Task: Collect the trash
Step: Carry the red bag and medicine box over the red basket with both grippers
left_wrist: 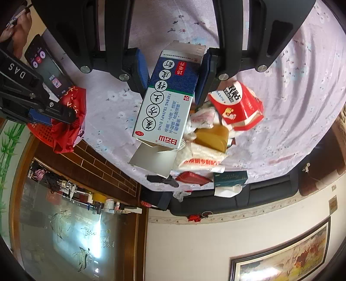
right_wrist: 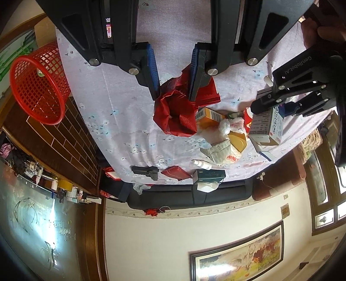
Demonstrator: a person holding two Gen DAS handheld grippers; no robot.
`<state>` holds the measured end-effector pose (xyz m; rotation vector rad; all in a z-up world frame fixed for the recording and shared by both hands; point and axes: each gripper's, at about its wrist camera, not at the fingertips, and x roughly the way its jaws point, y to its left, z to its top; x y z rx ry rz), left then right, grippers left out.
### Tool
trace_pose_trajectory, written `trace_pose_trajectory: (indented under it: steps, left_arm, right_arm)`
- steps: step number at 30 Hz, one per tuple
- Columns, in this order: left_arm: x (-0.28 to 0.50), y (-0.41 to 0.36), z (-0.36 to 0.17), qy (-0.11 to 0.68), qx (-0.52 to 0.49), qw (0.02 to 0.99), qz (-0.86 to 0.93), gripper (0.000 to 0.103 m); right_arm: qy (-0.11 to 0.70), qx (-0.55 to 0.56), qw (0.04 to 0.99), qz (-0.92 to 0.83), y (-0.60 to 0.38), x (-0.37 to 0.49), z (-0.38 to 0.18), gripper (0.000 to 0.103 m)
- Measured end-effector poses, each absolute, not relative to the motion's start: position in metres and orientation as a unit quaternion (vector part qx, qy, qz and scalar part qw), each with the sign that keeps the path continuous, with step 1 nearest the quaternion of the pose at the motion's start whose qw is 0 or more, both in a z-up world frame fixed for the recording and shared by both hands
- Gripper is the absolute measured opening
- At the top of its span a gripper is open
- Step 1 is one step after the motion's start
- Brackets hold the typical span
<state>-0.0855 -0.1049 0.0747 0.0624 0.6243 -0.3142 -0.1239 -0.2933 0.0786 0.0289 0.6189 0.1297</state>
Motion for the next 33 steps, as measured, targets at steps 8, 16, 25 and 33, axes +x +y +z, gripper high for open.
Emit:
trace_pose_trajectory:
  steps: [8,16,25,33]
  left_arm:
    - [-0.085,-0.113,0.078,0.305,0.033,0.937,-0.167,0.039]
    - [-0.082,-0.121,0.081,0.307,0.036,0.934,-0.181,0.039]
    - [-0.077,-0.141,0.092,0.307,0.041,0.927,-0.212,0.039]
    - [-0.076,-0.191,0.111,0.298,0.065,0.914,-0.267,0.039]
  right_arm:
    - [0.292,0.035,0.954,0.062,-0.311,-0.130,0.089,0.028]
    - [0.292,0.049,0.953,0.067,-0.322,-0.133,0.092,0.028]
    - [0.287,0.077,0.952,0.073,-0.348,-0.139,0.101,0.028]
    - [0.259,0.121,0.958,0.022,-0.418,-0.159,0.117,0.028]
